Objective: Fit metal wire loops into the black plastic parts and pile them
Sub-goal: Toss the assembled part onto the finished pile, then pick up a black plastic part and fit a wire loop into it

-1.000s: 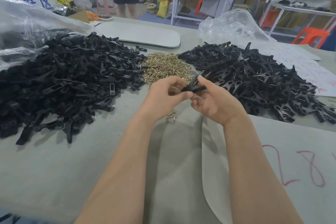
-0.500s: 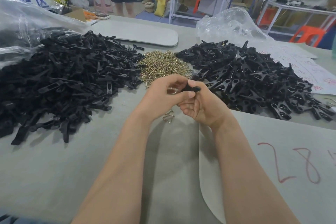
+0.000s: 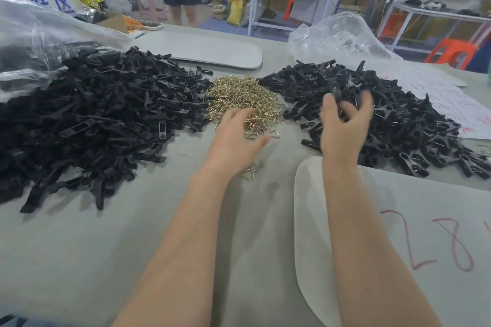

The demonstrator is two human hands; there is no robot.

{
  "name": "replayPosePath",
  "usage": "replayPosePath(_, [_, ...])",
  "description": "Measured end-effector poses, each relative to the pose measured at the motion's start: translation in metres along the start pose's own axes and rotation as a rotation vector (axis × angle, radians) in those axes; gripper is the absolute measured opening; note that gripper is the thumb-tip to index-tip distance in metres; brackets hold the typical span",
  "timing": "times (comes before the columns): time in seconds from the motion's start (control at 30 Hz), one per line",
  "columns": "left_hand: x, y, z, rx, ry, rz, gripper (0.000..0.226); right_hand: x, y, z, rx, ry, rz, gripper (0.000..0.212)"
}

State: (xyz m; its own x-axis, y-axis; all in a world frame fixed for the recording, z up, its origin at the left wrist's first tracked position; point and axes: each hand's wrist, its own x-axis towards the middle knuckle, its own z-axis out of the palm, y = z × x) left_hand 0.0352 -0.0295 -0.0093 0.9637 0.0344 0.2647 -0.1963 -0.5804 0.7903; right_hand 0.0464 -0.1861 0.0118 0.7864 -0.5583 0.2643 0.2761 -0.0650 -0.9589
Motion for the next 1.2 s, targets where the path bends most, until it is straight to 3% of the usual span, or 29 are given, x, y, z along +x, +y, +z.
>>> replayPosePath(0.1, [0.002,-0.003,-0.002,0.041,0.165,-0.088,0.045,-0.001,0.009,-0.002,-0.218,0.005,-0.014,0.085])
replayPosePath(0.27, [0.002,-0.004,-0.008,0.166,0.332,-0.181,0.037,-0.030,0.011,0.026,-0.489,-0.137,-0.333,0.066])
replayPosePath(0.33, [0.002,-0.005,-0.013,0.224,0.381,-0.243,0.039,-0.041,0.013,0.037,-0.568,-0.213,-0.386,0.058])
replayPosePath(0.43, [0.006,-0.013,-0.033,0.314,0.445,-0.307,0.042,-0.058,0.018,0.062,-0.740,-0.455,-0.371,0.056])
replayPosePath(0.5, [0.010,-0.025,-0.056,0.396,0.495,-0.378,0.046,-0.069,0.017,0.085,-0.747,-0.617,-0.320,0.056])
replayPosePath(0.6, [0.014,-0.054,-0.097,0.467,0.539,-0.566,0.050,-0.081,0.008,0.119,-0.681,-0.728,-0.307,0.051])
replayPosePath(0.73, [0.012,-0.080,-0.116,0.542,0.410,-0.750,0.056,-0.090,0.002,0.145,-0.566,-0.766,-0.241,0.046])
replayPosePath(0.83, [0.016,-0.075,-0.104,0.562,0.300,-0.714,0.060,-0.081,0.003,0.145,-0.597,-0.745,-0.209,0.043])
replayPosePath(1.07, [0.007,-0.032,-0.050,0.464,0.061,-0.389,0.047,-0.054,0.008,0.106,-0.753,-0.767,-0.200,0.047])
replayPosePath(1.2, [0.007,-0.029,-0.043,0.419,0.172,-0.397,0.033,-0.045,0.011,0.089,-0.899,-0.796,-0.239,0.045])
